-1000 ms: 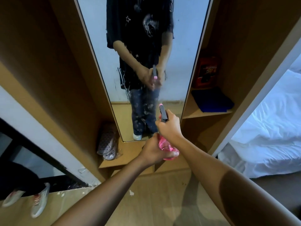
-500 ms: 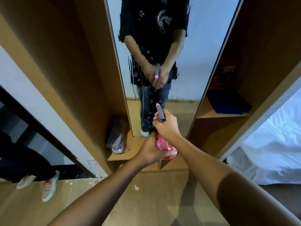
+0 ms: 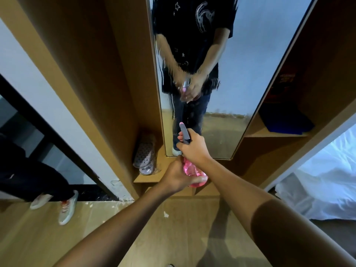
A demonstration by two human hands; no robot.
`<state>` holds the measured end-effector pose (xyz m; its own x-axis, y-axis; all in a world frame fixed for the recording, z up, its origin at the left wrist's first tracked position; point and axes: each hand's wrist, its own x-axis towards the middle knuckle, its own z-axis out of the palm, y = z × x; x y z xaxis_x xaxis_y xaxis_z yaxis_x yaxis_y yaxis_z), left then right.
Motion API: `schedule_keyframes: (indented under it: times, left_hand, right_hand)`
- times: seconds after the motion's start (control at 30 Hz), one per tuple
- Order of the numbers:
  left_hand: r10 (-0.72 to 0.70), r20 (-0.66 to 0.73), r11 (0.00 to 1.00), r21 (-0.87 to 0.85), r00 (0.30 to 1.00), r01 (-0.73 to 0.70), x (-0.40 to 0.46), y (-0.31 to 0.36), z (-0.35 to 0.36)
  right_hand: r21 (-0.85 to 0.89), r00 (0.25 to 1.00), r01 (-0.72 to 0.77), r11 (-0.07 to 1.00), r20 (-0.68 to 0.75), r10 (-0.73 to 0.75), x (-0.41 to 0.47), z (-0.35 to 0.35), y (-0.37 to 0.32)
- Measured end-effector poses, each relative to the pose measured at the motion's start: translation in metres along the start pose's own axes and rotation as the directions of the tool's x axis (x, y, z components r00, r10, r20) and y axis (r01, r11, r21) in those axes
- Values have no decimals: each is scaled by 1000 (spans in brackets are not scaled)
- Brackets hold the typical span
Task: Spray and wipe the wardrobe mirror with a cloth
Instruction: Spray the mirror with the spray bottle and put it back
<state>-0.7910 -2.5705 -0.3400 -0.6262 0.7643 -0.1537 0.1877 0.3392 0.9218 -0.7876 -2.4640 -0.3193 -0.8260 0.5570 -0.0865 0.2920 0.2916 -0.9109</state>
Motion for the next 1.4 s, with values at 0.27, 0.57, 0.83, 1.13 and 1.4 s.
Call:
schedule_keyframes:
  times: [0.27,0.57,0.83,1.13,1.4]
  left_hand:
    - [-82,29,997,-4,996,82,-4,-30,-1]
    - [-169,100,985,-22,981,172,-9,-62,7]
    - [-173,138,983,-28,975,179,-9,-68,11]
    - [-123,237,991,-23,964,132,-6,-59,28]
    - [-91,289,991,-67,953,115,-6,-57,37]
  right_hand:
    - [9,997,-75,997,14,75,-3,21,19]
    - [-58,988,-154,986,-21,153,-10,41,47]
    - [50,974,-210,976,-71,213,-18,37,61]
    - [121,951,-262,958,-136,277,-25,19,78]
    - [109,928,-295,949,-205,312,-27,9,87]
